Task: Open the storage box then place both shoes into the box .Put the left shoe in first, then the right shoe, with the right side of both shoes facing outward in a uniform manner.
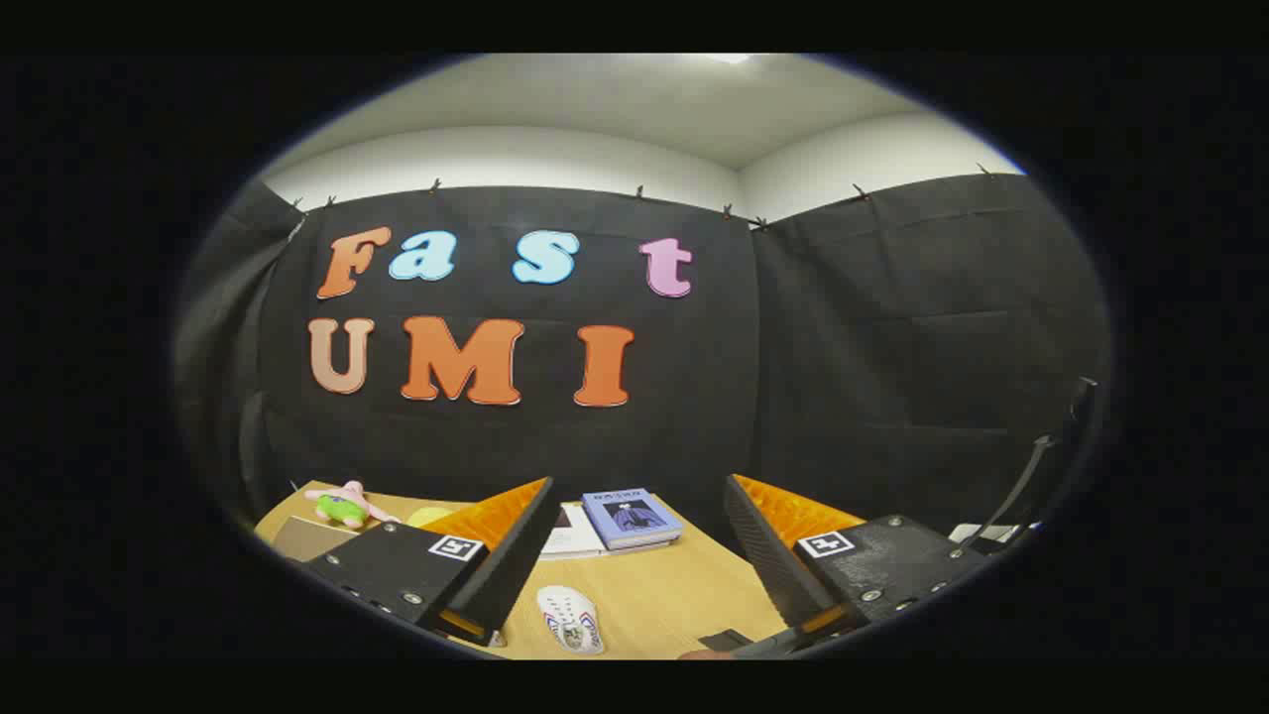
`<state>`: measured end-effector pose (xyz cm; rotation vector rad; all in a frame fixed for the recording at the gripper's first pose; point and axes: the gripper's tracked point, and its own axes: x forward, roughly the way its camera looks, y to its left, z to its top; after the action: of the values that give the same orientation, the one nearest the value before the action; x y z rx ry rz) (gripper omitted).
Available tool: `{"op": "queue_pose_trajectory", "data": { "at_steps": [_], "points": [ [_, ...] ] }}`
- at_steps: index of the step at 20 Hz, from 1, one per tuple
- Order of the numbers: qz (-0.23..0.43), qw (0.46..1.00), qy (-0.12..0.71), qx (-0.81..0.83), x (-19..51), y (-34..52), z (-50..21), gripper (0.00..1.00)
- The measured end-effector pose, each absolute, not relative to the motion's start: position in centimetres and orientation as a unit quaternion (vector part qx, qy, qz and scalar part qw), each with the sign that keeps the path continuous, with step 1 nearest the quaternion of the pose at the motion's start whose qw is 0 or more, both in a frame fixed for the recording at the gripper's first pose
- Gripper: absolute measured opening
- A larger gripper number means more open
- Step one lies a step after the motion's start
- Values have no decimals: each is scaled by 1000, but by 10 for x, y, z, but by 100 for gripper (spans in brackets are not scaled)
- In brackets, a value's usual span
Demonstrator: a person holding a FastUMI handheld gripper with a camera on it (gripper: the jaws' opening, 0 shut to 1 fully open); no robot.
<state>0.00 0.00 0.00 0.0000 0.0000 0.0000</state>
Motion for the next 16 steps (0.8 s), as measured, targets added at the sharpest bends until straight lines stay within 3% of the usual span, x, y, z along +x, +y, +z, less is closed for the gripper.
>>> {"op": "queue_pose_trajectory", "data": {
  "at_steps": [16],
  "points": [
    [19, 1000, 4, -6, -7, 11, 2, 99]
  ]
}}
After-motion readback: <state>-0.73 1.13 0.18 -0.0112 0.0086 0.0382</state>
